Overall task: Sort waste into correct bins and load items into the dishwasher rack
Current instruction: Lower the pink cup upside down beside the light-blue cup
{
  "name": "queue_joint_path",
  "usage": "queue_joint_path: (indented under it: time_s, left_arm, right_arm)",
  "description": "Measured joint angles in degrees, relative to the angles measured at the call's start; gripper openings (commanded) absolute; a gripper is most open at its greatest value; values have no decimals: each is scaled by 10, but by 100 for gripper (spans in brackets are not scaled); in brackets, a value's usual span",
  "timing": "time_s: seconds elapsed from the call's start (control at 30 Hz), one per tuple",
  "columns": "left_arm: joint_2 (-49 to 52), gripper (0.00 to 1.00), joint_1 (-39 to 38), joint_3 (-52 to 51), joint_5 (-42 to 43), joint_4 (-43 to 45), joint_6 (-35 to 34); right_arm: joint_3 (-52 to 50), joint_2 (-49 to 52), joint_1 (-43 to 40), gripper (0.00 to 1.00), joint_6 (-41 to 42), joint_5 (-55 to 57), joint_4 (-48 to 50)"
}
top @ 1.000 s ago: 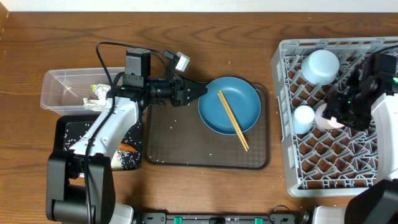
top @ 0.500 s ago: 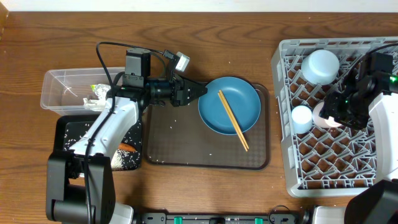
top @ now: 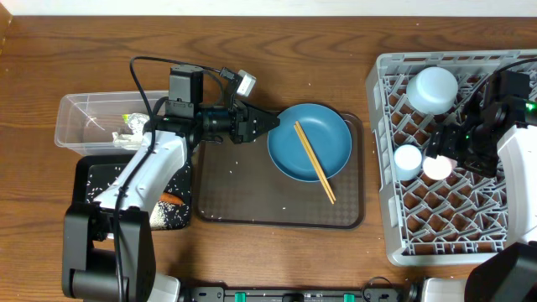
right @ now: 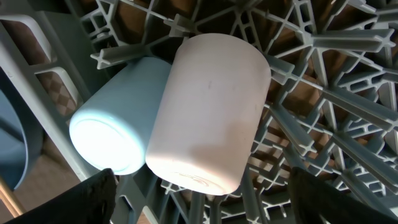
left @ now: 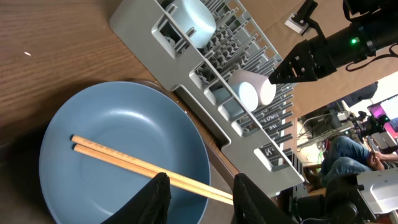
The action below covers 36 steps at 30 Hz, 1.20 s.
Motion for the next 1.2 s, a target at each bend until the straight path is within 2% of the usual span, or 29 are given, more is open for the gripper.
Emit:
queue_joint_path:
  time_s: [0.3, 0.6, 0.7, 0.83, 1.07, 1.2]
  left_arm:
    - [0, 36, 0, 0, 0, 0, 0]
    - [0, 36, 0, 0, -2, -1, 0]
    - [0, 36, 0, 0, -2, -1, 0]
    - [0, 36, 0, 0, -2, -1, 0]
    - [0, 36, 0, 0, -2, -1, 0]
    - [0, 36, 0, 0, -2, -1, 0]
  right_arm:
    - [-3, 0, 3, 82, 0, 2, -28]
    - [-68, 0, 16, 80, 7, 4, 33]
    - [-78, 1, 17, 74, 10, 3, 44]
    - [-78, 1, 16, 56, 14, 7, 52]
    - [-79, 1, 16, 48, 21, 11, 48]
    - [-77, 1, 16, 40, 20, 11, 41]
